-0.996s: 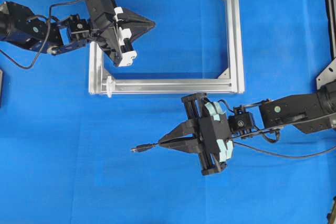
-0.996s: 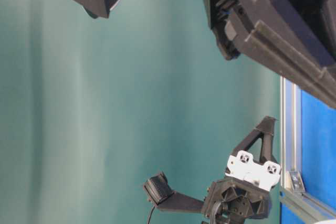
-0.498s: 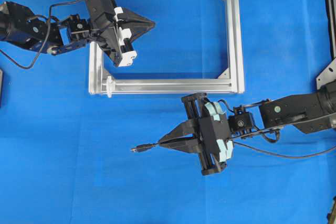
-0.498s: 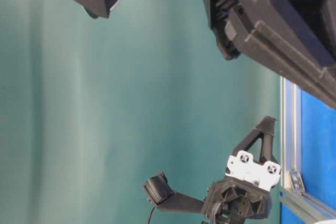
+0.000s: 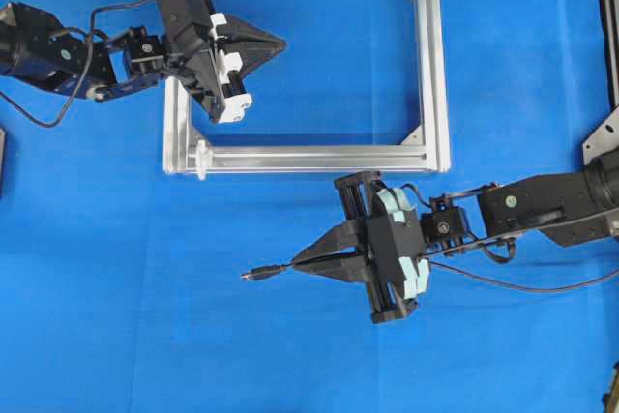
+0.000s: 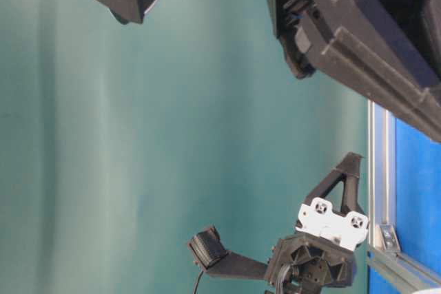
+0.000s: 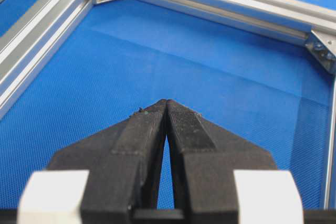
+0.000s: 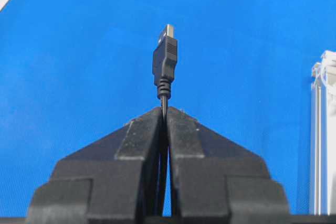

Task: Insert the wire through the string loop located on the left side.
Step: 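Lift the cable and carry it toward the white zip-tie loop, then push the USB plug leftward through the white zip-tie loop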

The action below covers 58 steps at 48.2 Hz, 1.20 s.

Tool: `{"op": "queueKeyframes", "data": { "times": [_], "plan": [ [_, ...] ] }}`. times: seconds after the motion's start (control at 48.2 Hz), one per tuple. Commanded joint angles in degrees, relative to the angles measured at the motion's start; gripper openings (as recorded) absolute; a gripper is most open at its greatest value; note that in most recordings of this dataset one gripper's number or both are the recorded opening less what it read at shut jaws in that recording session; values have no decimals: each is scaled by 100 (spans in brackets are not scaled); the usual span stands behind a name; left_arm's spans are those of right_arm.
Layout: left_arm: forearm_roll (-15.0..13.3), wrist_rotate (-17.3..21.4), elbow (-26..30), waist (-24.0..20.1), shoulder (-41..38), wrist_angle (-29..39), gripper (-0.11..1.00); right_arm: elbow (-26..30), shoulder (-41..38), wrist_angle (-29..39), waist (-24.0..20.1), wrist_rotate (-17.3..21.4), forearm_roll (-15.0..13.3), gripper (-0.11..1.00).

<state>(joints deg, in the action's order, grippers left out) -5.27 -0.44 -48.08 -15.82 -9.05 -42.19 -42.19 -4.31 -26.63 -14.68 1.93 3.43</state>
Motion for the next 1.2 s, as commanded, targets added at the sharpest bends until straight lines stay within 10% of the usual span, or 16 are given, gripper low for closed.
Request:
{"op": "queueKeyframes", "data": {
  "times": [0.0,1.183],
  "plan": [
    [18,0,44,-9,193,-26,0,62,176,-35,9,-9,-9,0],
    [18,-18,44,0,202,-26,0,-141,167,237,1512,-44,-220,0]
  ]
}}
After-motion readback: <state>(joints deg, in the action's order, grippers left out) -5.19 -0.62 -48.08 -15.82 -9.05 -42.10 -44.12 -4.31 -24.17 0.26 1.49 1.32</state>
